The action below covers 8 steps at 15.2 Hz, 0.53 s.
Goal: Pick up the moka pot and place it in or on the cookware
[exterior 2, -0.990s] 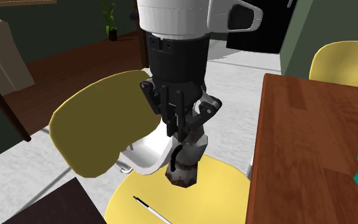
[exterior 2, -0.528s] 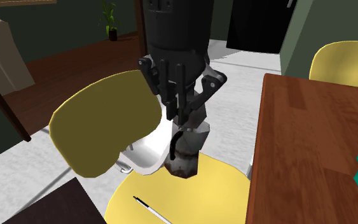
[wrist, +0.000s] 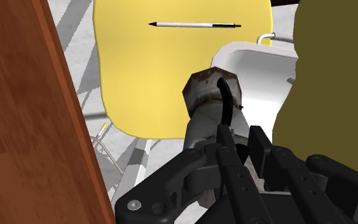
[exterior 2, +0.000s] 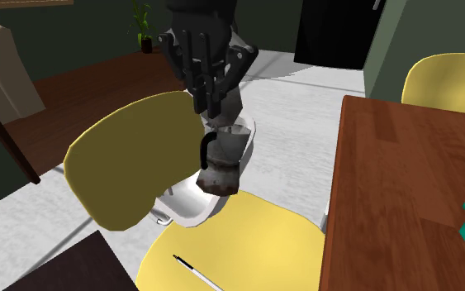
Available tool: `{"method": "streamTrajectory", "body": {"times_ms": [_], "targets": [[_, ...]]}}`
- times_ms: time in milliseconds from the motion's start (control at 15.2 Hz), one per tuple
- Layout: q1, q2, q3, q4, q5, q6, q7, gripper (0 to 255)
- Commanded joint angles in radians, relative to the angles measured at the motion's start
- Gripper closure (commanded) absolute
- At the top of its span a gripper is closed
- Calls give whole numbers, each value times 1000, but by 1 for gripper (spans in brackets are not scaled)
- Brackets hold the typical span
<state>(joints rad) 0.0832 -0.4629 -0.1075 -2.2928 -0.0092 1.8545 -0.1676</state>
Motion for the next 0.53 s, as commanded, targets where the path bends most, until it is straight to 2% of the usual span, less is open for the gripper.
{"method": "streamTrajectory", "body": {"times_ms": [0, 462], "targets": [[19, 16, 34, 34, 16, -18, 46, 255], [79, 117, 143, 193, 57, -70, 198, 255]]}}
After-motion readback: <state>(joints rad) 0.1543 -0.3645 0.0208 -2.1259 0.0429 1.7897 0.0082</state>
